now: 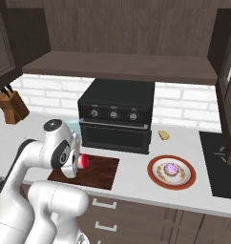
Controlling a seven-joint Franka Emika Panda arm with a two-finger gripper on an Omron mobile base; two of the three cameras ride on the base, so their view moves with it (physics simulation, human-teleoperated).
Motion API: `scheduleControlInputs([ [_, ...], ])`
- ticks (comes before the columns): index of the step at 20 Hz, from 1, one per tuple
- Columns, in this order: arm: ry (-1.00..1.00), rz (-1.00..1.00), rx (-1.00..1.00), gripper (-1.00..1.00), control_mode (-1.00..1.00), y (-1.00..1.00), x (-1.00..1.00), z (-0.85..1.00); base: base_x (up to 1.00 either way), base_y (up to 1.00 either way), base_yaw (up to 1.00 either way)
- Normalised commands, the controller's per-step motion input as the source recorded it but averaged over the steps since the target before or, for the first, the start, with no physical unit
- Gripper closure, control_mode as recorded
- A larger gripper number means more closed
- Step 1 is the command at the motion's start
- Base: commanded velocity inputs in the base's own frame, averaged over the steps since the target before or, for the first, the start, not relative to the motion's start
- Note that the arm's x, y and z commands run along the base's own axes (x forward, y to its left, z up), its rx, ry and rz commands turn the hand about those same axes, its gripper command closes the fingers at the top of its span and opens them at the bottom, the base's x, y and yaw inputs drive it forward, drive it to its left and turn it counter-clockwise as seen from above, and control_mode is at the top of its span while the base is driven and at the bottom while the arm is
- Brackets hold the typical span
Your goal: From the different types of pastries on the counter, select a croissant and place it on the cutting board. Then retrieve a jar of jam from the cabinet and place it alongside the croissant on the cutting board.
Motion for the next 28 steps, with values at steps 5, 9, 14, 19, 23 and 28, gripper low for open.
scheduleControlInputs([
  [5,-0.29,-0.09,-0.1,1.0,-1.0,0.08,0.31,-1.0,0.0,0.0,0.0],
  [9,-0.37,-0.04,-0.24,1.0,-1.0,0.06,0.24,-1.0,0.0,0.0,0.0],
  [14,-0.25,0.0,-0.15,1.0,-1.0,-0.21,0.04,-1.0,0.0,0.0,0.0],
  [19,-0.08,0.0,0.0,1.0,-1.0,-0.55,0.0,-1.0,0.0,0.0,0.0],
  [23,-0.01,0.0,0.0,1.0,-1.0,-0.69,0.0,-1.0,0.0,0.0,0.0],
  [28,-0.07,0.0,-0.04,1.0,-1.0,-0.65,-0.18,-1.0,0.0,0.0,0.0],
])
